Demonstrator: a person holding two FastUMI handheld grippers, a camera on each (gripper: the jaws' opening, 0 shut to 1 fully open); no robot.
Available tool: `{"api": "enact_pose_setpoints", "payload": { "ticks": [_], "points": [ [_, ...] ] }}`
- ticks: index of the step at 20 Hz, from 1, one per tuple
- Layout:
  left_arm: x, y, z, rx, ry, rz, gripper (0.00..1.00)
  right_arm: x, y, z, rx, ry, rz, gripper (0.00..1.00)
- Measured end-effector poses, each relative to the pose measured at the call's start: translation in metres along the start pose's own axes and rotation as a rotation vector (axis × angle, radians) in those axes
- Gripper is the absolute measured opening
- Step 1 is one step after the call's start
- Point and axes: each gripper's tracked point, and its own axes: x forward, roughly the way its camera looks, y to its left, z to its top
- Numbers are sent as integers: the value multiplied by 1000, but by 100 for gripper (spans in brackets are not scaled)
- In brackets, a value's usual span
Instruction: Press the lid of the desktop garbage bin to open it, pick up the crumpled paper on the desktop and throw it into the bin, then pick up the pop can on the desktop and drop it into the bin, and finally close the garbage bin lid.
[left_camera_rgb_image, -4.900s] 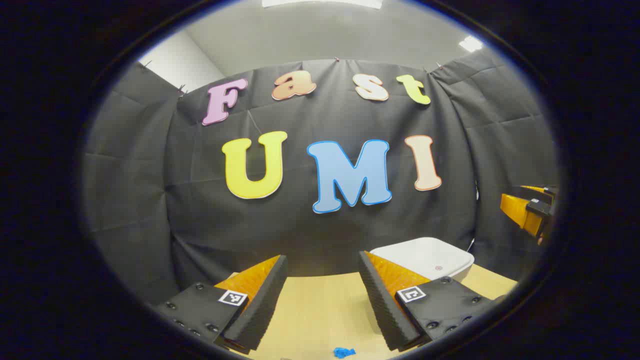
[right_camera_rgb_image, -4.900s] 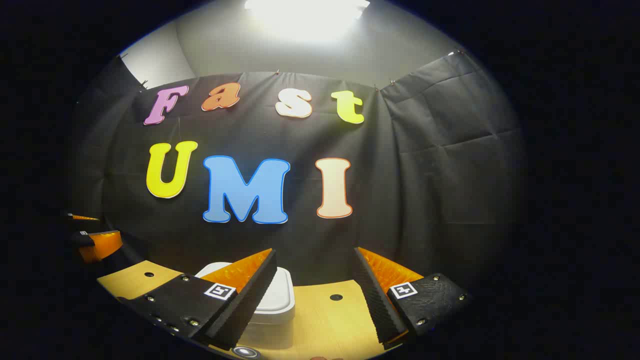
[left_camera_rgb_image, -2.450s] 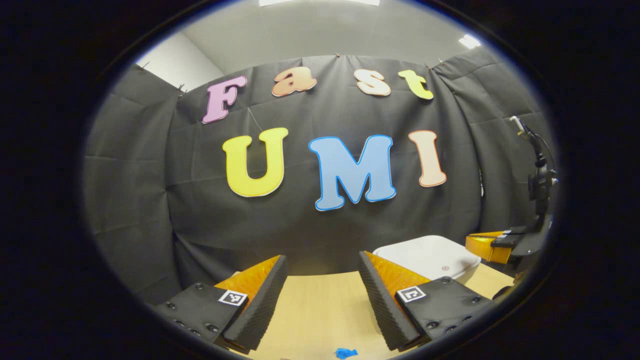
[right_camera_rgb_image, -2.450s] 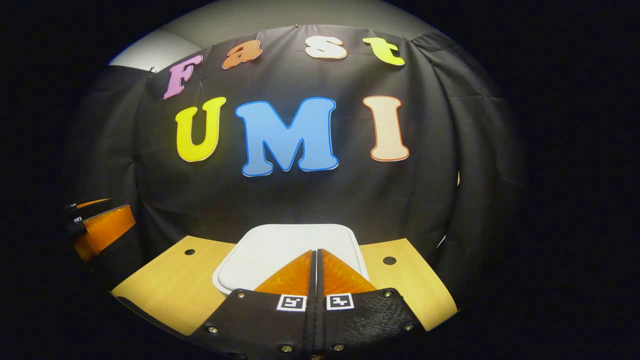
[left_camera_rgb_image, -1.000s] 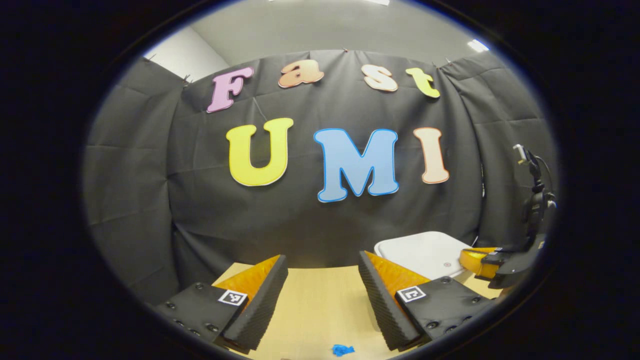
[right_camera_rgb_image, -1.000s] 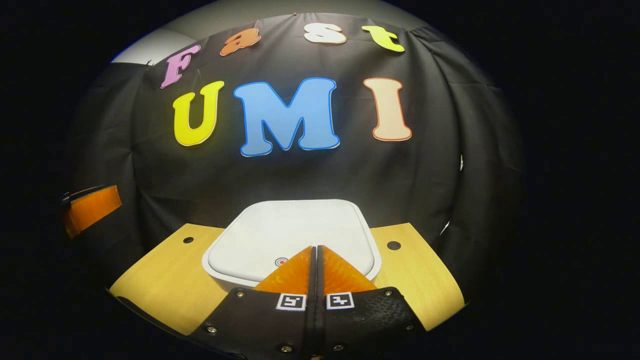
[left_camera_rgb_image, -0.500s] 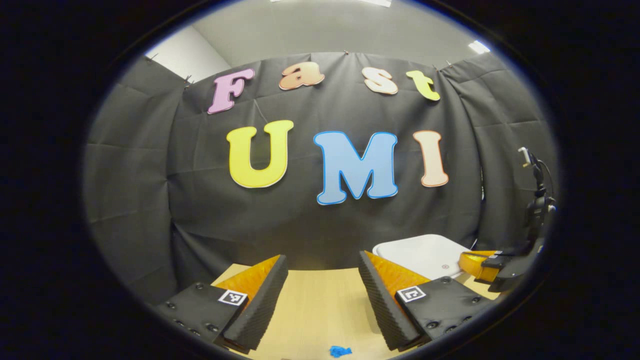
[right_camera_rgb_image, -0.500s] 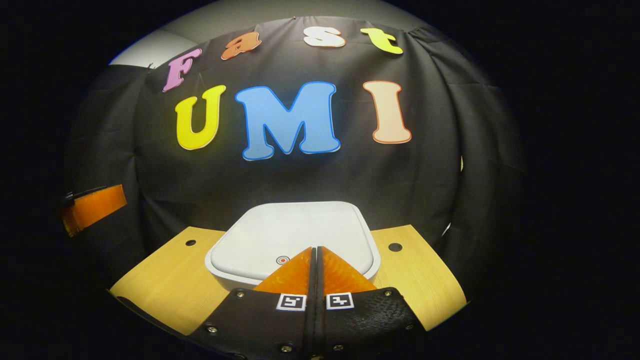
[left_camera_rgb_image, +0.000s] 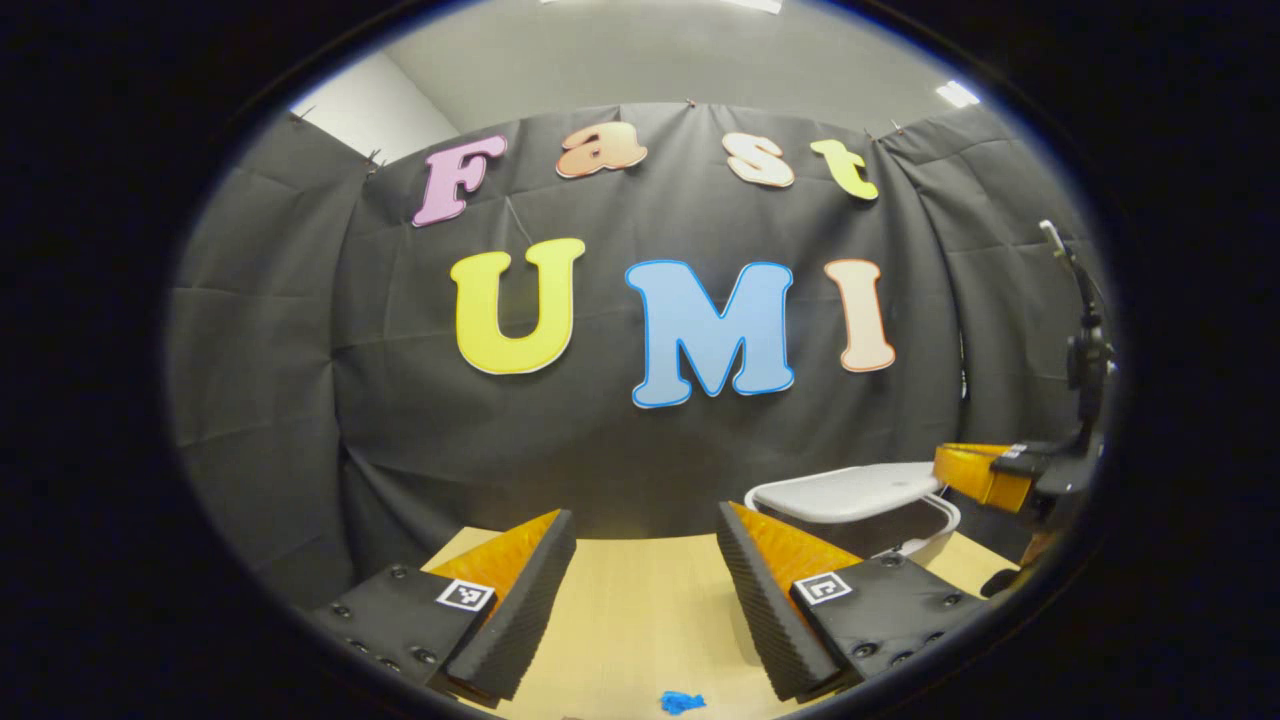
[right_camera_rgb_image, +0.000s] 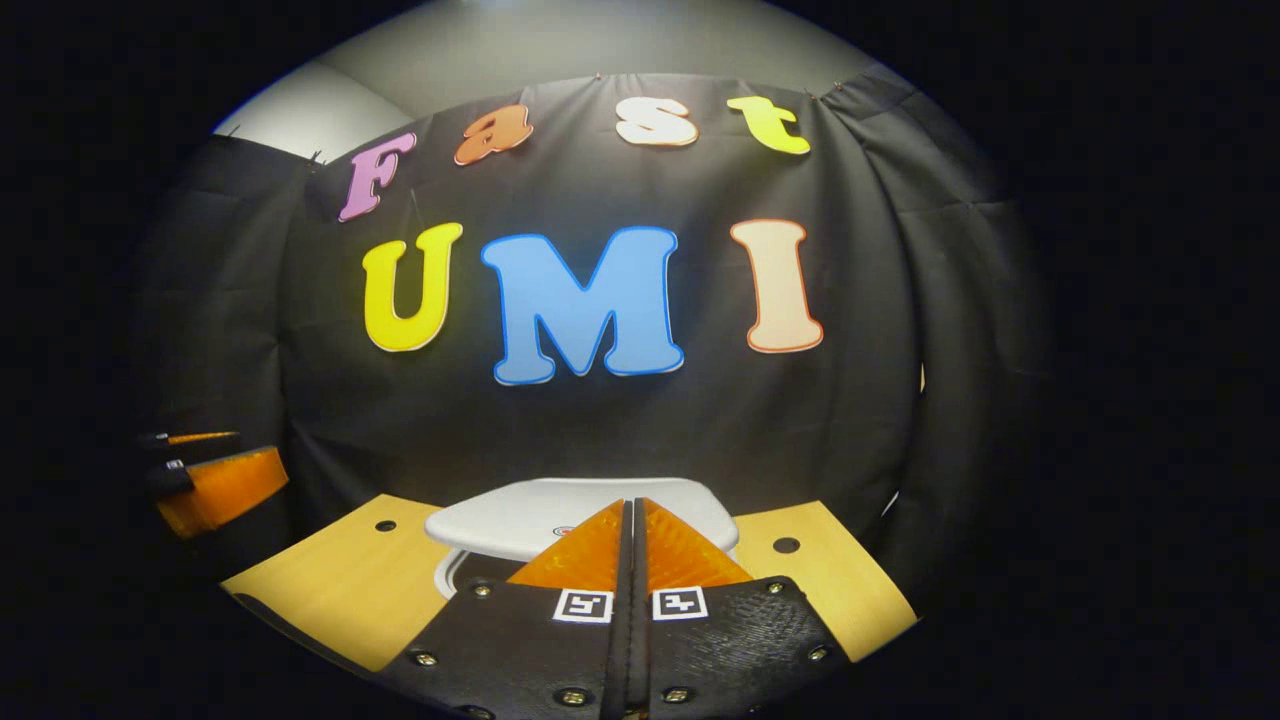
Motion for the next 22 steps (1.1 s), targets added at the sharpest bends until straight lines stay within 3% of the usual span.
{"api": "enact_pose_setpoints", "payload": {
  "ticks": [4, 8, 9, 10, 13, 14, 15, 17, 18, 22],
  "points": [
    [2, -5, 0, 0, -4, -13, 96, 5, -4, 21, 32, -40, 2, 2],
    [4, -7, -1, -2, -6, -17, 96, 1, -4, 44, 16, -89, 4, 19],
    [5, -7, -1, -4, -6, -18, 96, 1, -6, 44, 5, -90, -2, 43],
    [5, -7, -3, -5, -5, -19, 96, -2, -6, 47, -3, -93, 2, 39],
    [4, -7, -3, -8, -4, -21, 96, -3, -2, 42, -34, -84, 6, 72],
    [6, -7, -4, -9, -4, -23, 96, -4, 0, 38, -40, -75, 11, 71],
    [7, -8, -5, -12, -2, -26, 96, -4, 0, 37, -43, -67, 10, 100],
    [8, -9, -9, -19, 3, -32, 91, -6, 0, 33, -41, -60, 11, 98],
    [8, -8, -15, -24, 11, -36, 96, -7, 0, 33, -37, -57, 11, 98],
    [15, -14, -64, -33, 97, -70, 96, -10, -3, 29, -35, -42, 3, 98]
  ]
}}
